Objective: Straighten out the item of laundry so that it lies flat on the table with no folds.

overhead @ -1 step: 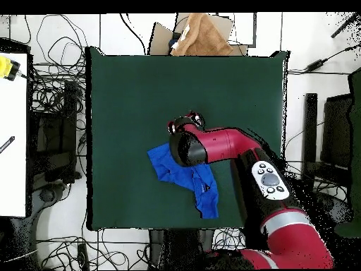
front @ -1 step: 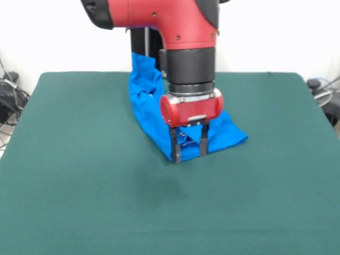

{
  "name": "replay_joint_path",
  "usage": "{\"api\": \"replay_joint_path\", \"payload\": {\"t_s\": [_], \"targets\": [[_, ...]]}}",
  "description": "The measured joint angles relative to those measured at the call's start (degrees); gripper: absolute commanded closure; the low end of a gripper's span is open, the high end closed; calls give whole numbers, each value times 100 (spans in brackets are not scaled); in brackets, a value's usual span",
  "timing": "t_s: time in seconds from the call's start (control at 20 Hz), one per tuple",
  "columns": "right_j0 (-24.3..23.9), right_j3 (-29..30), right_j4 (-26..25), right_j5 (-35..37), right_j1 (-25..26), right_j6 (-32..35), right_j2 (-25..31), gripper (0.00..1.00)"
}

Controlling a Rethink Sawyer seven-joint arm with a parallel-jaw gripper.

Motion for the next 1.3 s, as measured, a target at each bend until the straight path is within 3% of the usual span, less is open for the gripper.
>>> {"api": "replay_joint_path", "payload": {"t_s": [0.35, 0.75, 1.05, 1.3], "targets": [[-236, 5, -51, 0, 360, 0, 12, 0], [-1088, 93, -512, -7, 866, 0, 39, 0], [-1697, 502, -791, -13, 706, 0, 89, 0], [-1901, 830, -887, 0, 481, 0, 86, 0]]}}
